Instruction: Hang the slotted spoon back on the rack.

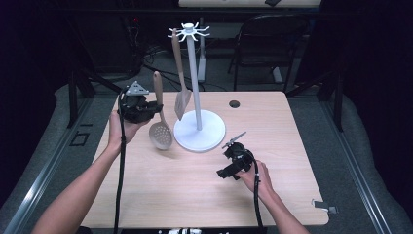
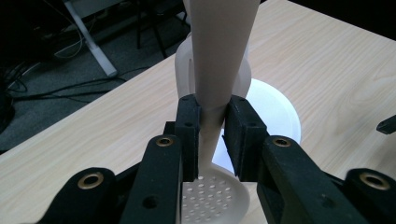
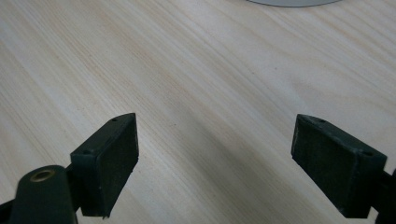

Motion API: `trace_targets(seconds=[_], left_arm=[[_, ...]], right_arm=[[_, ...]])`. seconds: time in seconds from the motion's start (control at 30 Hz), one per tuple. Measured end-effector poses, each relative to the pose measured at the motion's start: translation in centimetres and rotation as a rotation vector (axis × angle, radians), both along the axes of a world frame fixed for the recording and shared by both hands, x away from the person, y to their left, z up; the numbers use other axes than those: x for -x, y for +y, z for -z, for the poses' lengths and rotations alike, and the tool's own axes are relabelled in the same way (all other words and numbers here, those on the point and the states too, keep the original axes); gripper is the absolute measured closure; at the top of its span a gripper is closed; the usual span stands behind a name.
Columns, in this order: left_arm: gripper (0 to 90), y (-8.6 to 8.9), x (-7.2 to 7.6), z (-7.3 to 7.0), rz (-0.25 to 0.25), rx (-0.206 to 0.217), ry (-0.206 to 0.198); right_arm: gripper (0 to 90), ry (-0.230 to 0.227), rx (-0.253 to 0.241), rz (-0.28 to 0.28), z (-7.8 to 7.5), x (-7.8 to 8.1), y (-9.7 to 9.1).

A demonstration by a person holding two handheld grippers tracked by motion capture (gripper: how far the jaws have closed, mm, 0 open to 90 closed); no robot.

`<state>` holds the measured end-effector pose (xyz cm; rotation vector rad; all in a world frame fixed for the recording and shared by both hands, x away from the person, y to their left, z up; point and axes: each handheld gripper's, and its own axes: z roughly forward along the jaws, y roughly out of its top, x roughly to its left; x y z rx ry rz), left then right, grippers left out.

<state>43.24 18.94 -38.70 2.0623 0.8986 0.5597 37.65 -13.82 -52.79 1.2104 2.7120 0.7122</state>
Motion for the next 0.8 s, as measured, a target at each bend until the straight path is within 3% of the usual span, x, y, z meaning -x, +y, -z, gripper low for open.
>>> trace_targets(seconds=[0.8], left_arm=[[75.9,-2.5,-0.2,-3.0,0.05,-0.004,-0.043]], right_arm=[[14.7,0.004,-0.009,0.002,0.0,0.1,0.1]])
